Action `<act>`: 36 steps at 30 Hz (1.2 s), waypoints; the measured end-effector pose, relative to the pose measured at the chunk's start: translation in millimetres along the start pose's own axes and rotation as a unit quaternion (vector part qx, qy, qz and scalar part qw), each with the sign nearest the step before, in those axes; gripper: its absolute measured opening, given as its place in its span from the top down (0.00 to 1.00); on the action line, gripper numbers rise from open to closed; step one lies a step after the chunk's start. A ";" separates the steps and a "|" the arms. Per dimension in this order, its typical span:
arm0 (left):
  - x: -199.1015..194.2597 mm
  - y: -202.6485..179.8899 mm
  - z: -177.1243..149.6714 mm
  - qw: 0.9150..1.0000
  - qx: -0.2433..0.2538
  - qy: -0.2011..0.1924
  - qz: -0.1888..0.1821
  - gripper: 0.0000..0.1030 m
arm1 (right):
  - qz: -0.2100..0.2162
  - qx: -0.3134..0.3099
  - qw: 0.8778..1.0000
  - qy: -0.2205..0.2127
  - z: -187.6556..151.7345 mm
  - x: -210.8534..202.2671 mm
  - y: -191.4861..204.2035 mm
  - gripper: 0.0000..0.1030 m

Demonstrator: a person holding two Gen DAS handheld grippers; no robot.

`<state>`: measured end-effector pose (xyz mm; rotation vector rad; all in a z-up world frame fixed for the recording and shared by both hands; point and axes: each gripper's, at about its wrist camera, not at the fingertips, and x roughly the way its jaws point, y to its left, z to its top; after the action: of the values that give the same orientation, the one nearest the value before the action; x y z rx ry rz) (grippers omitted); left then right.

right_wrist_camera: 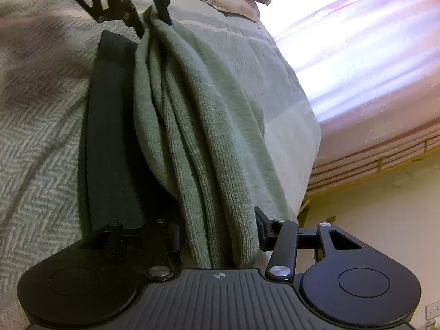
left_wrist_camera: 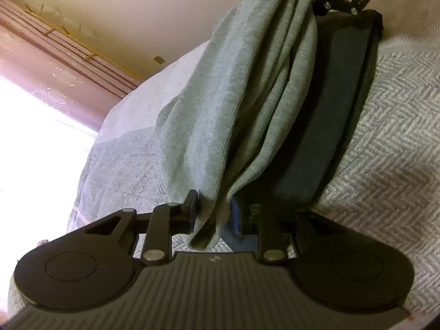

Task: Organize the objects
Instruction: 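Lower the sweatpants onto the dark green cloth and open both grippers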

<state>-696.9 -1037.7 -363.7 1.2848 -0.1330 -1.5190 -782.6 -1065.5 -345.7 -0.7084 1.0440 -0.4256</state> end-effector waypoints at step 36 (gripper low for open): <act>56.1 144.3 -49.9 0.819 -0.499 0.064 -0.276 0.44 | -0.050 -0.062 0.996 0.036 -10.6 -15.7 57.4 0.41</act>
<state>-558.0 -1112.7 -324.3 0.5438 1.0865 -1.5847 -799.6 -1018.5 -379.7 -0.8637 1.1132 -0.4785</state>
